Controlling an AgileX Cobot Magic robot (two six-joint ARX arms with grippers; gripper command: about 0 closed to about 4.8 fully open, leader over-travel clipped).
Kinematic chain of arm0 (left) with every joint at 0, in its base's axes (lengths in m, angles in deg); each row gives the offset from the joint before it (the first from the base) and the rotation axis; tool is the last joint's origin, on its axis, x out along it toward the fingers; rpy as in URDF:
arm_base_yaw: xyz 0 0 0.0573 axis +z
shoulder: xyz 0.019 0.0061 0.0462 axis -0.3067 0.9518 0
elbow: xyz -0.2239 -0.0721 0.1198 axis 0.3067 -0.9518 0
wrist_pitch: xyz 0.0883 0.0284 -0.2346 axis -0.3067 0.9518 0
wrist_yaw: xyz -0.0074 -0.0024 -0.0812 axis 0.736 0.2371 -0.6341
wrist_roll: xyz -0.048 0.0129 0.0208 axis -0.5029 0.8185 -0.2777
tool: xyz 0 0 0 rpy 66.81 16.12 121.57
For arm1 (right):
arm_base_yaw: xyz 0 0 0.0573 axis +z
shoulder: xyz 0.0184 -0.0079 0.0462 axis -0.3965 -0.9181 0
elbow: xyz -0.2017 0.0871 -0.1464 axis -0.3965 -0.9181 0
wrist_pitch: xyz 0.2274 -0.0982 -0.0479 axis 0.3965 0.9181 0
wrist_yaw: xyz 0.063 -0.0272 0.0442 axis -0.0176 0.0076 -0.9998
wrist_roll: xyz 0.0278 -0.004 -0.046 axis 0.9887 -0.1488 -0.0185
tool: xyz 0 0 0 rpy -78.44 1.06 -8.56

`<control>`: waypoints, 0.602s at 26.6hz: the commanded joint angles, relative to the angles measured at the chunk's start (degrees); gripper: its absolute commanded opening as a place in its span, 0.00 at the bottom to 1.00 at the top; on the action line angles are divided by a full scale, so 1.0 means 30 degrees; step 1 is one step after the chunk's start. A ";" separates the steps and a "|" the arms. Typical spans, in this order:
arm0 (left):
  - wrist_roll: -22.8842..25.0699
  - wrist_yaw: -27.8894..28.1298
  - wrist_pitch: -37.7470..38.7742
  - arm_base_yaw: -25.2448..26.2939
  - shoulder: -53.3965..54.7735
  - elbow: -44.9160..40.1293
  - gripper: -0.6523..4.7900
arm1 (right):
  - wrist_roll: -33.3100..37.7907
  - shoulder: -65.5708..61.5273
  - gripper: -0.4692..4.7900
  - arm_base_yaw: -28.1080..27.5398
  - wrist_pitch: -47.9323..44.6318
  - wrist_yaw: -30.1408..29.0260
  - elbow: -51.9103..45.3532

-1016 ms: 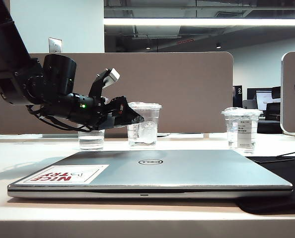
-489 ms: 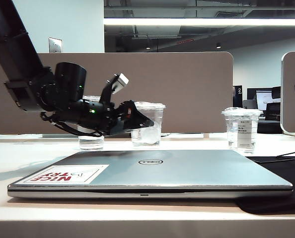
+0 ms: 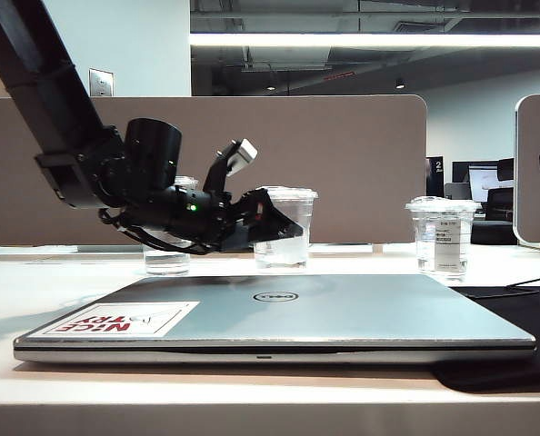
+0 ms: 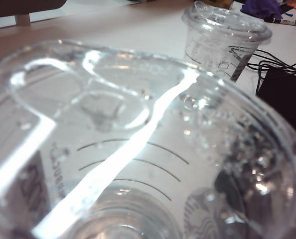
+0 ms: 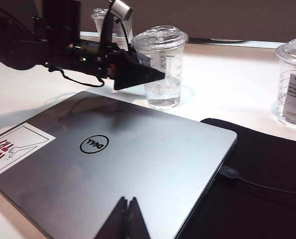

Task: Pick up the coffee cup on the middle and place it on the left side of the laptop.

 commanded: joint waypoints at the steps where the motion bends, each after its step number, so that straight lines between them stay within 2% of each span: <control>1: -0.0080 0.0182 0.0073 -0.0211 0.0321 0.0466 1.00 | -0.0015 -0.0007 0.08 0.0022 -0.0350 0.0000 -0.0080; 4: -0.0124 0.1173 0.0168 -0.0401 0.0510 0.0714 1.00 | -0.0015 -0.0007 0.08 0.0022 -0.0350 0.0007 -0.0080; 8: -0.0109 0.1195 0.0117 -0.0401 0.0510 0.0787 1.00 | -0.0015 -0.0007 0.08 0.0022 -0.0350 0.0007 -0.0080; 9: -0.0117 0.1188 0.0058 -0.0401 0.0510 0.0794 0.98 | -0.0007 -0.0007 0.08 0.0022 -0.0350 0.0000 -0.0080; 10: -0.0117 0.1195 -0.0015 -0.0401 0.0510 0.0794 0.89 | -0.0007 -0.0007 0.08 0.0022 -0.0350 0.0007 -0.0080; 13: -0.0117 0.1144 -0.0160 -0.0401 0.0510 0.0794 0.79 | -0.0007 -0.0007 0.08 0.0022 -0.0350 0.0007 -0.0080; 16: -0.0124 0.0911 -0.0342 -0.0401 0.0503 0.0794 0.78 | -0.0007 -0.0007 0.08 0.0022 -0.0350 0.0000 -0.0080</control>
